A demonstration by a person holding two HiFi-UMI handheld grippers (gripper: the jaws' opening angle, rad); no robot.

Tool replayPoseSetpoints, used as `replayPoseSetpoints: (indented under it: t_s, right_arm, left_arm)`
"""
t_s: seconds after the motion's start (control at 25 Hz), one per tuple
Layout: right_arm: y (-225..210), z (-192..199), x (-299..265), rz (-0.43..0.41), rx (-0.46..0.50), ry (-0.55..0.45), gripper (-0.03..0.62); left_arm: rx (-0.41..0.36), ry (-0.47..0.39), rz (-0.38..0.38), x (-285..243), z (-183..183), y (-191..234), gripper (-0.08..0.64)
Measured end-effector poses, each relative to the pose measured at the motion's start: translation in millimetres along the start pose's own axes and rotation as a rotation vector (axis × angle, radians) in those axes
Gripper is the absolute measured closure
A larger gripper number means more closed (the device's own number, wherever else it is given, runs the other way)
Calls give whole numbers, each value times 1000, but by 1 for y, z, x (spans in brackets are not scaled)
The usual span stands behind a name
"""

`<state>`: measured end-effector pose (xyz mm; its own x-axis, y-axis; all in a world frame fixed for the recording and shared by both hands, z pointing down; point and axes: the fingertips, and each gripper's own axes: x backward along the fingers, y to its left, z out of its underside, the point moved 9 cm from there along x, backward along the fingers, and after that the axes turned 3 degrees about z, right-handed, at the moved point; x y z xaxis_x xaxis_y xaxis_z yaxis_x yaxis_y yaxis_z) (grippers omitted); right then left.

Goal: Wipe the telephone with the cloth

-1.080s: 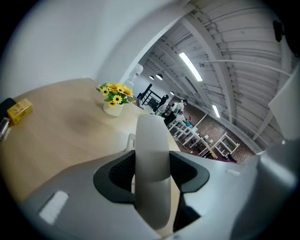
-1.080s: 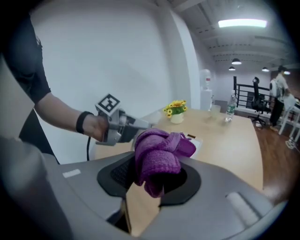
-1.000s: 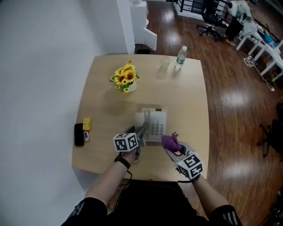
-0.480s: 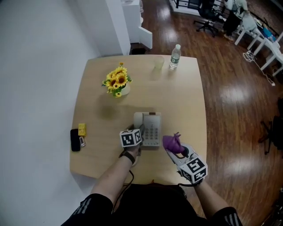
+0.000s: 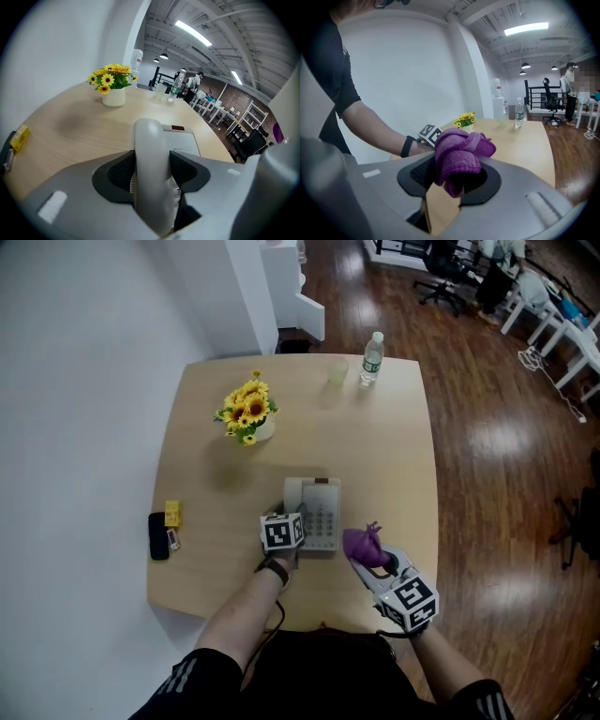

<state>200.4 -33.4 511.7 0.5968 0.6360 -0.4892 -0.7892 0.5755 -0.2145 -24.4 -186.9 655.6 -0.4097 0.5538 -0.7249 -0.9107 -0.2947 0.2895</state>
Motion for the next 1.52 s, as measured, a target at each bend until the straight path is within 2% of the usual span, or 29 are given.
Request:
replayPoseSetpoints:
  t_s: [0.16, 0.32, 0.64, 0.84, 1.16, 1.52]
  right_arm:
    - [2, 2, 3, 6, -14, -13, 451]
    - [7, -2, 10, 14, -13, -34, 451]
    - [42, -22, 25, 0, 28, -110, 451]
    - [77, -33, 38, -12, 45, -155, 451]
    - [131, -35, 59, -4, 50, -214, 451]
    - [171, -22, 79, 25, 54, -231, 451]
  left_arm:
    - [-51, -18, 32, 9, 0, 1, 304]
    - [-66, -85, 81, 42, -5, 6, 304]
    - [-218, -250, 320, 172, 1, 4, 325]
    - [-240, -356, 428, 251, 11, 8, 325]
    - [-336, -414, 475, 321, 44, 17, 324]
    - [-351, -446, 500, 350, 70, 25, 324]
